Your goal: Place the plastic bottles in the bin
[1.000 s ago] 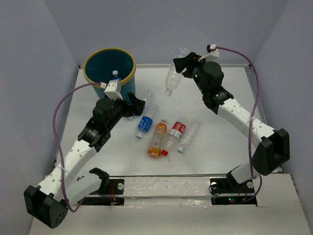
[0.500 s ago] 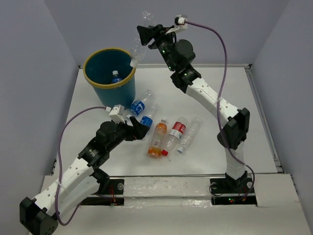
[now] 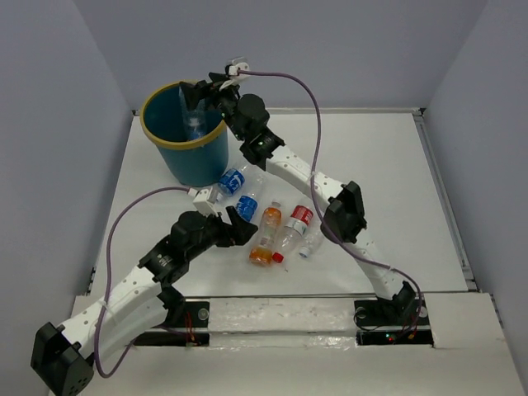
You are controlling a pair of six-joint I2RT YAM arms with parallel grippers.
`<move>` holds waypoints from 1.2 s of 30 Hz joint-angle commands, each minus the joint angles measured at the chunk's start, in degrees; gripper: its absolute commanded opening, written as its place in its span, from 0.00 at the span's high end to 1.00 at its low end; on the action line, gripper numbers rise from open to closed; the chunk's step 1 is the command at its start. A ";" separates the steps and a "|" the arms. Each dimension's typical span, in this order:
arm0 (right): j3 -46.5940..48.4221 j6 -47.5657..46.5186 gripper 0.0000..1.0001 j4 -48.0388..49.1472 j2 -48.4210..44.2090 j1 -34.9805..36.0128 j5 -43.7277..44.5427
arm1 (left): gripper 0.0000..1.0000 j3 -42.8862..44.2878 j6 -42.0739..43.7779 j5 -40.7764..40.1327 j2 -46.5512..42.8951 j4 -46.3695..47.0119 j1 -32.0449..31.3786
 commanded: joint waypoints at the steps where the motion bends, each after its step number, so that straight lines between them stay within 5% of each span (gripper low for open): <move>1: -7.25 -5.60 0.00 3.87 -11.76 0.20 -3.97 | 0.01 3.18 1.08 -1.75 3.37 3.22 -2.73; 5: -25.33 -5.61 0.02 2.63 -26.95 -0.33 -3.98 | 0.01 7.48 2.84 -9.04 8.46 3.66 -6.78; 6: -36.95 -4.82 0.03 3.24 -35.16 -1.20 -4.07 | 0.01 8.19 3.28 -11.23 11.08 3.84 -7.31; 13: -81.81 2.47 0.37 -0.78 -66.66 -6.31 0.83 | 0.02 14.51 6.53 -17.75 24.19 6.38 -10.82; 19: -105.14 9.51 0.39 -10.36 -84.77 -10.43 6.74 | 0.04 20.22 9.08 -21.36 35.88 6.30 -13.02; 27: -117.30 17.16 0.28 -21.62 -95.98 -12.37 8.68 | 0.05 26.56 11.54 -22.77 46.78 3.58 -13.11; 36: -119.60 21.82 0.04 -24.44 -89.40 -13.51 10.26 | 0.13 30.34 11.90 -24.78 56.63 2.08 -13.20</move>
